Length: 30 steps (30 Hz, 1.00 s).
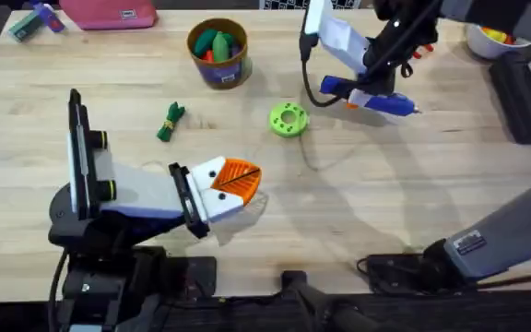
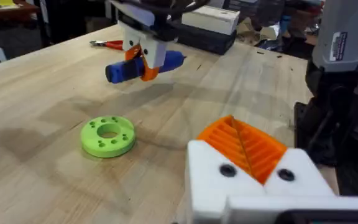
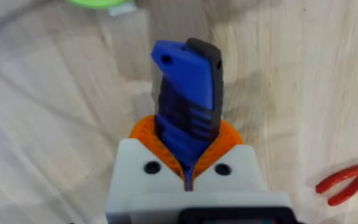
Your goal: Pick up the gripper from the table and insert it into the empty holder that is missing its gripper. Then pick up a screw, insert it into the mounting hole, and use the screwdriver to tighten it. Finally, clean up the table by picking up the vegetable and placing it into the bucket.
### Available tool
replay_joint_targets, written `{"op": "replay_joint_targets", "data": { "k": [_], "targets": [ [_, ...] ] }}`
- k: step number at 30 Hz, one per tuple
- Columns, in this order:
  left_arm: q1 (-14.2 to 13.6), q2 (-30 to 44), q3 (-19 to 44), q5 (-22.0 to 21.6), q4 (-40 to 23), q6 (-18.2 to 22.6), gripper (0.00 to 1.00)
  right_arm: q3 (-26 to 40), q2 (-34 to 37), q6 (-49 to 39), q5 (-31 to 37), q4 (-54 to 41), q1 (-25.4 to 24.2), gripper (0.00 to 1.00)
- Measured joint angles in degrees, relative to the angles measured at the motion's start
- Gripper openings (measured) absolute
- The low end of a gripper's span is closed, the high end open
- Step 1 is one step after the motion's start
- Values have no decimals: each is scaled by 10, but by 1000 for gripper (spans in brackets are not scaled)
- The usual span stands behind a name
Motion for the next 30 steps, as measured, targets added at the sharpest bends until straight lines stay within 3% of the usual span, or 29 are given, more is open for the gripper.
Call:
{"op": "replay_joint_targets", "data": {
  "k": [15, 16, 21, 22, 29, 30],
  "targets": [
    [0, 0, 0, 0, 0, 0, 7, 0, 65, -18, 9, 9, -23, 35],
    [0, 0, 0, 0, 0, 0, 7, 0, 65, -16, 9, 9, -23, 138],
    [0, 0, 0, 0, 0, 0, 7, 0, 65, -18, 13, 11, -23, 869],
    [0, 0, 0, 0, 0, 0, 7, 0, 65, -20, 14, 11, -23, 963],
    [0, 0, 0, 0, 0, 1, 18, 0, 62, -5, 12, 11, -22, 993],
    [0, 0, 0, 0, 0, 3, 114, 0, 57, 0, 8, 11, -21, 993]
  ]
}}
